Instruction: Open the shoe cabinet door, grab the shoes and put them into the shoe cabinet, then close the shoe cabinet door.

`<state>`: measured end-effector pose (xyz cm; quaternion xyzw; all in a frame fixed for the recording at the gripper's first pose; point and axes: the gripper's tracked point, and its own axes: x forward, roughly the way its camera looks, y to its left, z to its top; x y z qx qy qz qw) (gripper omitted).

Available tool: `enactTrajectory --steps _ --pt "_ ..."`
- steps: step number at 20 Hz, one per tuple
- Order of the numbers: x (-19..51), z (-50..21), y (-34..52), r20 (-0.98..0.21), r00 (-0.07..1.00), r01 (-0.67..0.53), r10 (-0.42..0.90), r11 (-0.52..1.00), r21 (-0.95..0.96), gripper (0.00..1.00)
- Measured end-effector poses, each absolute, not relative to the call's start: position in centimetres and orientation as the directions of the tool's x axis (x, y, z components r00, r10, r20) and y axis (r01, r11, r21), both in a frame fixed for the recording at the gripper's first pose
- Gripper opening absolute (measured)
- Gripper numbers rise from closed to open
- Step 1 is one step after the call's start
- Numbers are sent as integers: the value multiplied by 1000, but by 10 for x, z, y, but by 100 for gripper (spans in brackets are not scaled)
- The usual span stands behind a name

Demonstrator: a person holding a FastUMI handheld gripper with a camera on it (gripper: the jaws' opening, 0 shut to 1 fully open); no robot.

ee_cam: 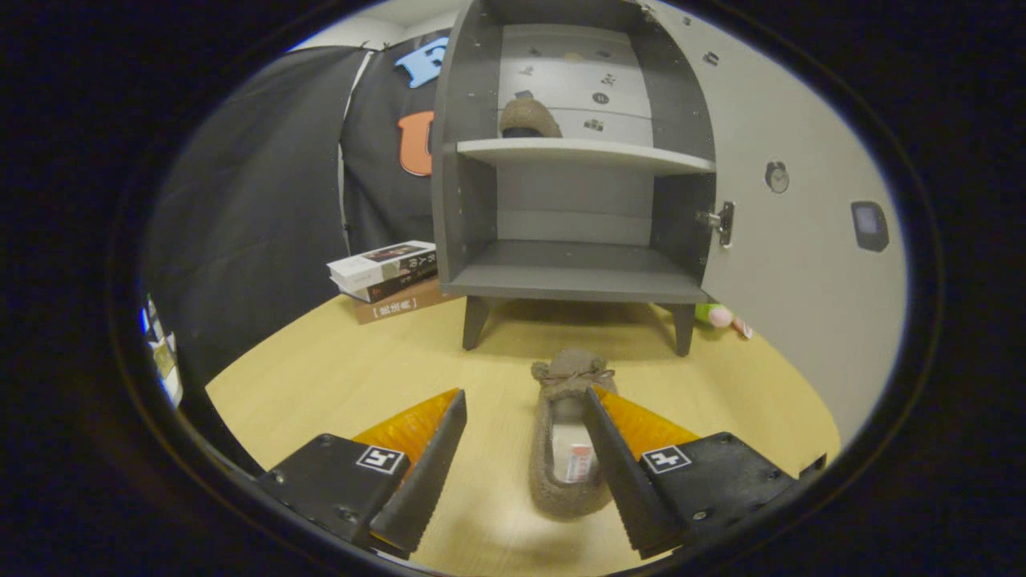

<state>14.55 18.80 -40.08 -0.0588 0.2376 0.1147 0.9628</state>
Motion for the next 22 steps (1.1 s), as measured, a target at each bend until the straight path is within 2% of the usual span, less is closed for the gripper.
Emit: enactTrajectory --steps 2,6,9,10,12,16,22 --pt "152 -422 192 -527 830 -235 183 971 -33 80" --pt "168 -451 189 -607 780 -186 152 983 6 67" --pt "185 -463 176 -605 789 -134 104 991 -5 34" --pt "186 -467 181 -615 775 -156 142 987 32 24" --pt "185 -465 179 -621 765 -158 169 985 74 13" --pt "175 -457 175 -606 764 -203 221 974 99 10" --pt "158 -420 151 -546 812 -175 206 979 108 9"
